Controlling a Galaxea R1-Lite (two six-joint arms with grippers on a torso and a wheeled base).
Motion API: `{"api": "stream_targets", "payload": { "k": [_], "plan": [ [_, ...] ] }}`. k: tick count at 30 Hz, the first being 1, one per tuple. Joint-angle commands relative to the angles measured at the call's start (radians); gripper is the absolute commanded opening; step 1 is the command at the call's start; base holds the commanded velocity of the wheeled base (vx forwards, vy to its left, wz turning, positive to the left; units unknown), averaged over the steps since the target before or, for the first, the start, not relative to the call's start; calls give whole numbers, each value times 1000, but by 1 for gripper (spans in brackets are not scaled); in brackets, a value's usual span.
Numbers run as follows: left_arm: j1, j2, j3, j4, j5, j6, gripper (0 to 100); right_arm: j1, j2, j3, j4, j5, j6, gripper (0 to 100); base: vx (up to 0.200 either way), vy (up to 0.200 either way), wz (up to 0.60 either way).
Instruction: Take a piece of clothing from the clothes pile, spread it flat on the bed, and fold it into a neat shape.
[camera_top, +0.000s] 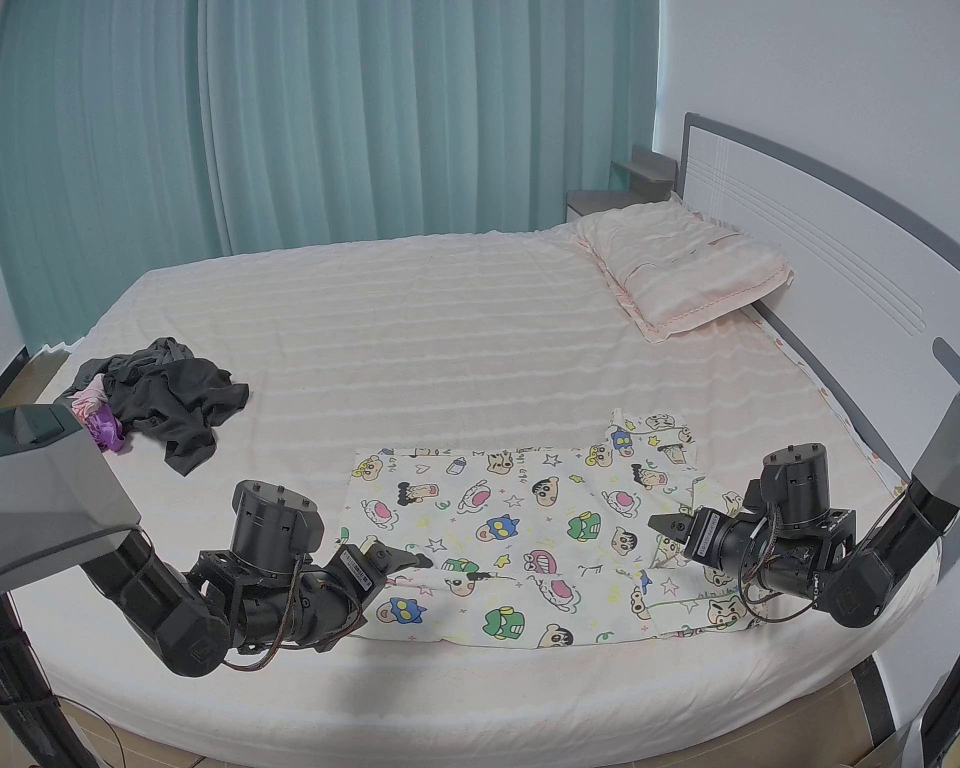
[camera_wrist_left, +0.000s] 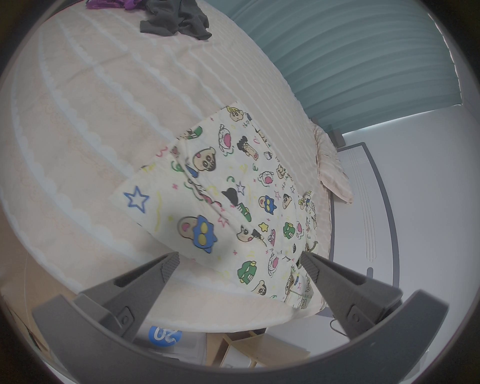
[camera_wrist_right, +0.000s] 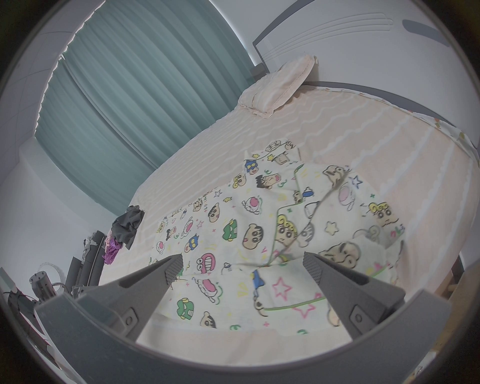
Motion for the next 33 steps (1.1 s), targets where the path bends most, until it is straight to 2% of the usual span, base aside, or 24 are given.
{"api": "stream_targets", "payload": {
  "k": [1, 4, 7, 11, 13, 14, 16, 23, 33],
  "plan": [
    [14, -20, -9, 4, 25, 2, 100, 6, 4, 5, -2, 0, -5, 100, 0, 0, 0],
    [21, -68, -12, 36, 33, 31, 100, 10, 4, 20, -10, 2, -22, 100, 0, 0, 0],
    [44, -100, -52, 126, 35, 96, 100, 10, 1, 31, -10, 2, -29, 100, 0, 0, 0],
    [103, -94, -146, 263, 53, 221, 100, 14, -2, 46, -11, 2, -46, 100, 0, 0, 0],
    [103, -94, -146, 263, 53, 221, 100, 14, -2, 46, -11, 2, -46, 100, 0, 0, 0],
    [116, -48, -150, 274, 51, 353, 100, 22, -12, 57, -11, 2, -56, 100, 0, 0, 0],
    [115, 32, -161, 266, 62, 408, 100, 34, -20, 72, -11, 3, -56, 100, 0, 0, 0],
    [103, 152, -221, 261, 65, 410, 100, 56, -22, 89, -34, 2, -54, 100, 0, 0, 0],
    [95, 221, -264, 261, 64, 407, 100, 56, -22, 94, -51, 2, -54, 100, 0, 0, 0]
  ]
}}
